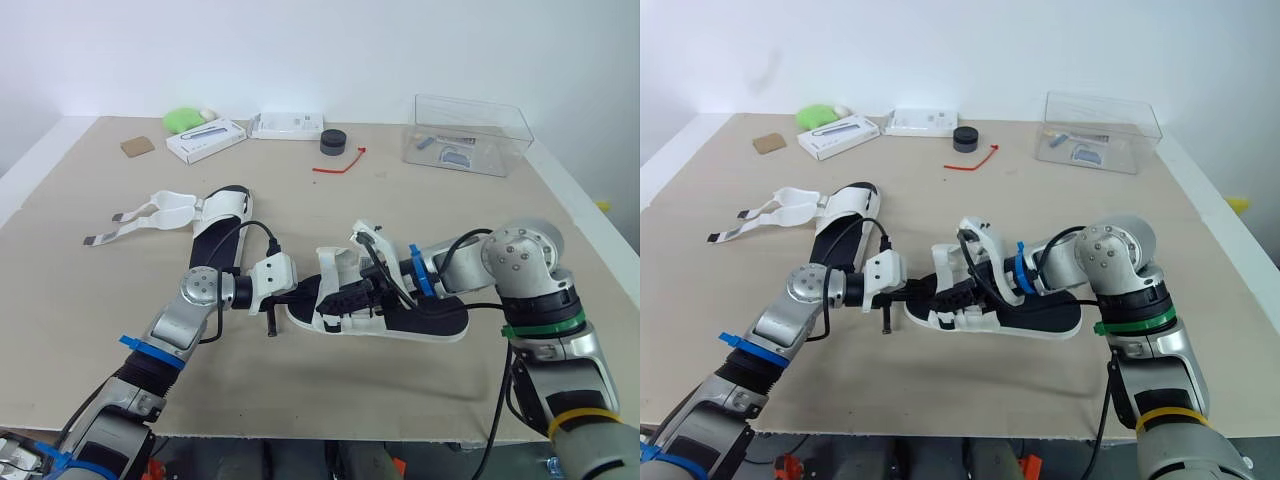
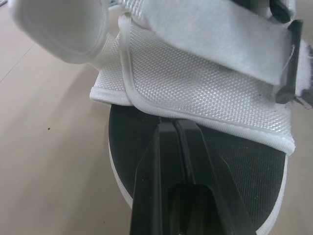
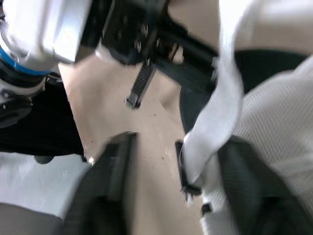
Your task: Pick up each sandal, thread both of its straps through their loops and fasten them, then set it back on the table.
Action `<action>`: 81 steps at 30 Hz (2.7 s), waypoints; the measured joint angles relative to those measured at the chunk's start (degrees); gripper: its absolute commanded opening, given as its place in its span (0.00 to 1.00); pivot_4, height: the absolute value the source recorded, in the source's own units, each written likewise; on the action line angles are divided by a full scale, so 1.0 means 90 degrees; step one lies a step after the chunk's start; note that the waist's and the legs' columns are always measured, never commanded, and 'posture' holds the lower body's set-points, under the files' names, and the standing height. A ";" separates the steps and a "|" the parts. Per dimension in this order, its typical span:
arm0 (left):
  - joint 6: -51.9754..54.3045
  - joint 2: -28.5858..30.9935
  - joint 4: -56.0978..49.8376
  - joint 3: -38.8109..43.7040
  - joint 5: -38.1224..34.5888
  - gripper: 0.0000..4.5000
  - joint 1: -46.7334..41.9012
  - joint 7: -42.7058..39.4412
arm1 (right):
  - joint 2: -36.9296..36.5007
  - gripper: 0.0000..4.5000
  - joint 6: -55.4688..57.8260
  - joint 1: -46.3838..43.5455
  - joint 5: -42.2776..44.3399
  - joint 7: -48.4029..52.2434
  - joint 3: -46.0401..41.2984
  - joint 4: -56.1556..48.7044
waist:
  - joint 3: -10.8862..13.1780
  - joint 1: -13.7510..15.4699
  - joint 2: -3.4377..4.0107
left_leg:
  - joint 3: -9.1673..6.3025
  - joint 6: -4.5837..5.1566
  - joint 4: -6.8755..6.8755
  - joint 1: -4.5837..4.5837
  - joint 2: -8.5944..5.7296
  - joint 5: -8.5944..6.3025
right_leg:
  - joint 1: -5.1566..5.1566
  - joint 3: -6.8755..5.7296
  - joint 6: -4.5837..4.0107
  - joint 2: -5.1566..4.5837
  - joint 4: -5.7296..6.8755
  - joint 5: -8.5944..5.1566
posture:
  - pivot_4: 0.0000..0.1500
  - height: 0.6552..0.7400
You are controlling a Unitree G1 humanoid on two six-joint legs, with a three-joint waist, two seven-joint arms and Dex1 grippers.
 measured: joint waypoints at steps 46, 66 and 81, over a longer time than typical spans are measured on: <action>-0.0024 0.0006 -0.0003 -0.0025 0.0003 0.00 -0.0002 -0.0001 | -0.0956 0.99 0.0137 0.0853 0.1058 0.0261 -0.1118 -0.1717 | 0.0000 0.0001 0.0004 | -0.0005 0.0000 -0.0002 -0.0003 -0.0005 0.0000 | 0.0001 -0.0004 0.0003 -0.0002 -0.0001 -0.0005 | 1.00 1.00; -0.0230 -0.0127 0.0648 -0.0049 0.0064 0.00 -0.0420 -0.0100 | -0.0737 0.99 -0.0903 0.2456 0.0679 -0.0146 -0.0311 -0.1954 | -0.0003 0.0001 0.0003 | 0.0007 0.0021 0.0002 -0.0001 -0.0011 0.0020 | 0.0008 0.0004 0.0029 0.0006 -0.0017 0.0021 | 1.00 1.00; -0.0327 -0.0176 0.0633 -0.0026 0.0173 0.00 -0.0381 0.0020 | -0.0214 0.80 -0.0530 0.2453 0.0568 -0.0472 -0.0559 -0.1854 | -0.0004 -0.0003 0.0003 | 0.0004 0.0022 -0.0004 -0.0004 -0.0009 0.0019 | 0.0007 0.0002 0.0024 -0.0012 -0.0024 0.0022 | 1.00 1.00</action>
